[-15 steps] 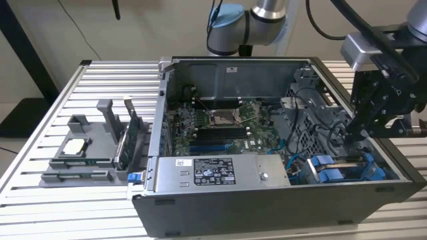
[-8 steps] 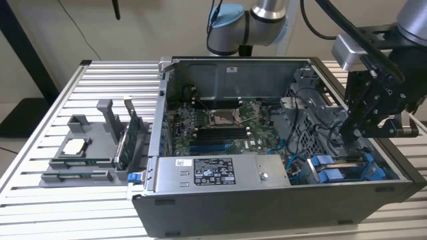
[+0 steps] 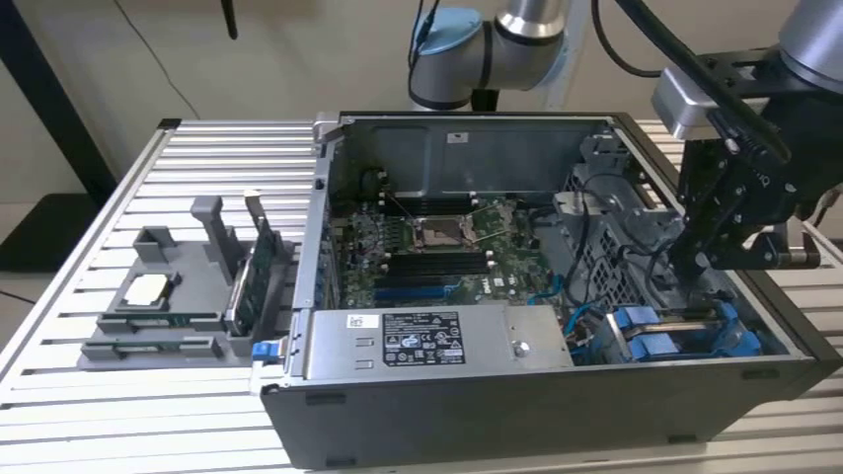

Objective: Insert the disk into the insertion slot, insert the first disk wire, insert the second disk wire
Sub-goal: 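Insert the second disk wire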

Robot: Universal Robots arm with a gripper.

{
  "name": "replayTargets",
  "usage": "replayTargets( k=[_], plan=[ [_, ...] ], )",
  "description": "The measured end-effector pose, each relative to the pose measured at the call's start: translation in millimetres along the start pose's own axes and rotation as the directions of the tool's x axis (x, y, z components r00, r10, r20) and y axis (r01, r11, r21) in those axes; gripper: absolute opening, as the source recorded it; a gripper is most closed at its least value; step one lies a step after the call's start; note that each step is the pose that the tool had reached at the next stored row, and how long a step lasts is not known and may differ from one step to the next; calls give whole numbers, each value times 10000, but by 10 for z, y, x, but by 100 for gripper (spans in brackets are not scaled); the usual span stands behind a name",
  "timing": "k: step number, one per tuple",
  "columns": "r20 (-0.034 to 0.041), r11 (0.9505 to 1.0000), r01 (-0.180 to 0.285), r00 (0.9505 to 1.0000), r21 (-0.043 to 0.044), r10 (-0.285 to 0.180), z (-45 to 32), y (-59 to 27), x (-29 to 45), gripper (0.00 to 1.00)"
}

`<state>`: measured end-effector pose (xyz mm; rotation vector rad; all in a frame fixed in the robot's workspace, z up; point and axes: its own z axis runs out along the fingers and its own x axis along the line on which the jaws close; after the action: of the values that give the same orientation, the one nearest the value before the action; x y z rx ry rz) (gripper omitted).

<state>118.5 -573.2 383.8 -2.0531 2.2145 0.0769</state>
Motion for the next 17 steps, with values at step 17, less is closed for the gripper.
replayTargets(
  k=[17],
  plan=[
    [69,10000,3,10000,51,-3,22,1,-3,15]
  ],
)
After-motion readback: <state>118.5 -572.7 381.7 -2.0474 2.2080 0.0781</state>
